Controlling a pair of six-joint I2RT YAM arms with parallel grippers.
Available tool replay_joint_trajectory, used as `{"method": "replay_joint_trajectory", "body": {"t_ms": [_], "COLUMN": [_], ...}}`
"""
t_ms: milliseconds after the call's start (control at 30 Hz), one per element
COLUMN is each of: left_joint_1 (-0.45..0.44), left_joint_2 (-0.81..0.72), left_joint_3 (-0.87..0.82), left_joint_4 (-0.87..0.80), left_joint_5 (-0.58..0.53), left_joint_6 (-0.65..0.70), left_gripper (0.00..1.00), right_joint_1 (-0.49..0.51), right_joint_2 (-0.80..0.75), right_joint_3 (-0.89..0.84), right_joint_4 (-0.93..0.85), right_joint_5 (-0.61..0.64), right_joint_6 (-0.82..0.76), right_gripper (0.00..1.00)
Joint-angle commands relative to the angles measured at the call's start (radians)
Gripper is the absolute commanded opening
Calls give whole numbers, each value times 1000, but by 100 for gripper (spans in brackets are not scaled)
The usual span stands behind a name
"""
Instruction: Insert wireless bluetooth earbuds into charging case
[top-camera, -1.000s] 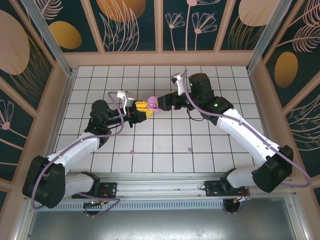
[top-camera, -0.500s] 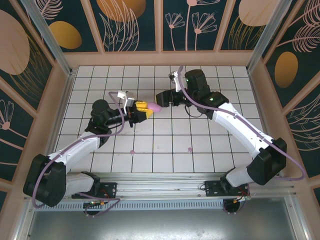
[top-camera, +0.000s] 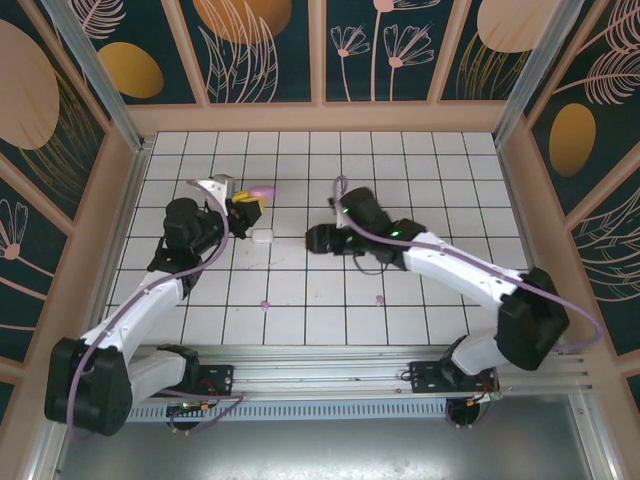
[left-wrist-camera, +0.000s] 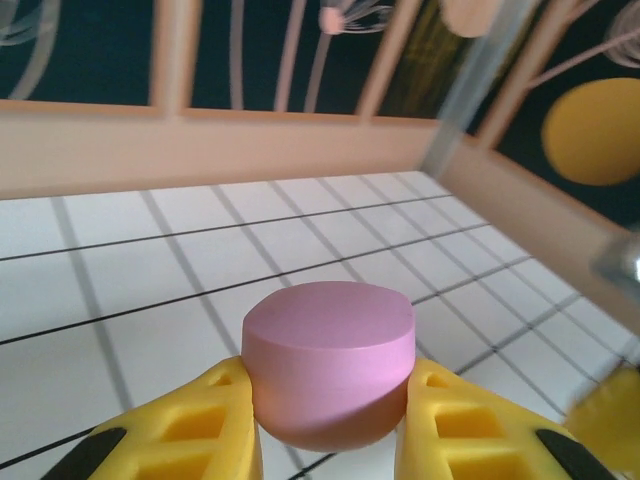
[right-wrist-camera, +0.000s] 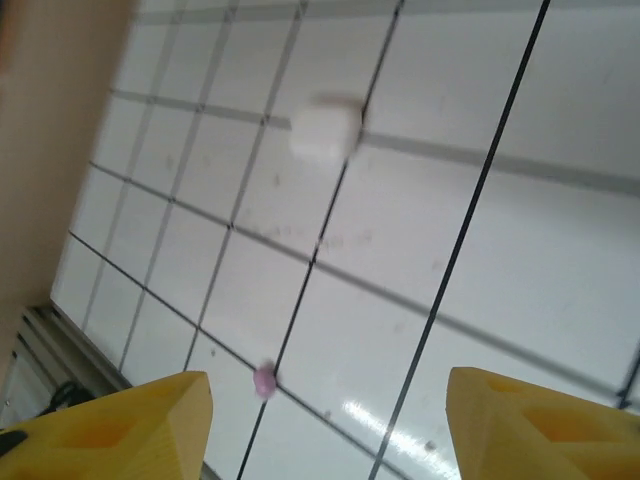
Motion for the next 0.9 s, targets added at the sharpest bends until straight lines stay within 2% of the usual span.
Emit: {"method": "replay_joint_trajectory", "body": {"t_ms": [0, 133, 300, 567, 867], "left_joint_1": [10, 11, 12, 12, 12], "left_joint_2": [-85, -182, -291, -390, -401], "left_joint_3": [-26, -48, -74, -97, -96], "left_joint_4": [-113, -162, -216, -266, -269], "left_joint_5": [-203, -276, -305, -323, -330], "left_joint_6": [62, 73, 84, 83, 88], "left_gripper": [10, 10, 10, 10, 10], "right_joint_1": [93, 152, 205, 235, 283], "right_joint_2": [119, 274, 456, 573, 648], "right_joint_3": [6, 98, 260, 400, 475], "right_joint_4": [79, 86, -16, -143, -234], "right_joint_5": [12, -56, -108, -107, -70], "right_joint_6": [89, 11, -137, -263, -304], "right_gripper": [58, 47, 38, 40, 43]}}
